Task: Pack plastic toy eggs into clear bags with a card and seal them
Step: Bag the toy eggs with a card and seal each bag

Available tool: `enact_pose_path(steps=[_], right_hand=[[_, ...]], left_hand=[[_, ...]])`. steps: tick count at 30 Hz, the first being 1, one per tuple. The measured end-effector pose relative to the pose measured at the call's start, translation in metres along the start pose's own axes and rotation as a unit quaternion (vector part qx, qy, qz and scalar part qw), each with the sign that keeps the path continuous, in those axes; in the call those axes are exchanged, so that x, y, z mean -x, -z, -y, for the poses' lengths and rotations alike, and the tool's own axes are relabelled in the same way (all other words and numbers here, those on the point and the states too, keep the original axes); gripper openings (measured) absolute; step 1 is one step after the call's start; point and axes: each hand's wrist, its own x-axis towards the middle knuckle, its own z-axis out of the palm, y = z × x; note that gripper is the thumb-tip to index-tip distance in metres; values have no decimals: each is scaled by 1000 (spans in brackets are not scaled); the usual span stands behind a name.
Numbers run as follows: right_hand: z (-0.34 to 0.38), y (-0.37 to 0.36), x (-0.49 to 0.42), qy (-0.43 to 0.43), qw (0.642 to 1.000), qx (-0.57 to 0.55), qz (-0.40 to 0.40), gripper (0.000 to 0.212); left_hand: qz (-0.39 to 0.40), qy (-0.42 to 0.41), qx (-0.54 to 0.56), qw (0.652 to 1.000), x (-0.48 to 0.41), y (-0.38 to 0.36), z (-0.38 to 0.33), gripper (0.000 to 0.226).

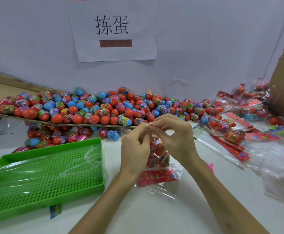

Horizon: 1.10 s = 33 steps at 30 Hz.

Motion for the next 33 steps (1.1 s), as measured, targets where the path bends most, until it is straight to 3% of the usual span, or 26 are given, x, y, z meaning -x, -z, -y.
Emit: enact_pose_path(steps=[6,15,22,26,30,31,33], right_hand=[[-1,7,-3,-77,995,-56,32,9],[0,1,-3,-162,982,-92,-3,12],[-15,20,-8,-279,938,-61,-197,8],[-26,37,-11,-368,864,-167,-299,7],[-31,59,-15,-402,777,-252,-413,6],[-31,63,-16,-392,773,-245,-435,5],[-29,62,-17,-340,810,-186,-440,4]], left_hand=[[23,-8,8,1000,-1,0,5,29],[17,12,35,999,-3,-1,-2,24],[-4,127,110,986,-5,0,2,15],[-19,217,128,968,-6,-2,12,12],[-24,288,190,938,-4,-7,17,10],[-24,292,187,938,-4,-8,19,10],[-19,294,177,939,0,-8,23,11]])
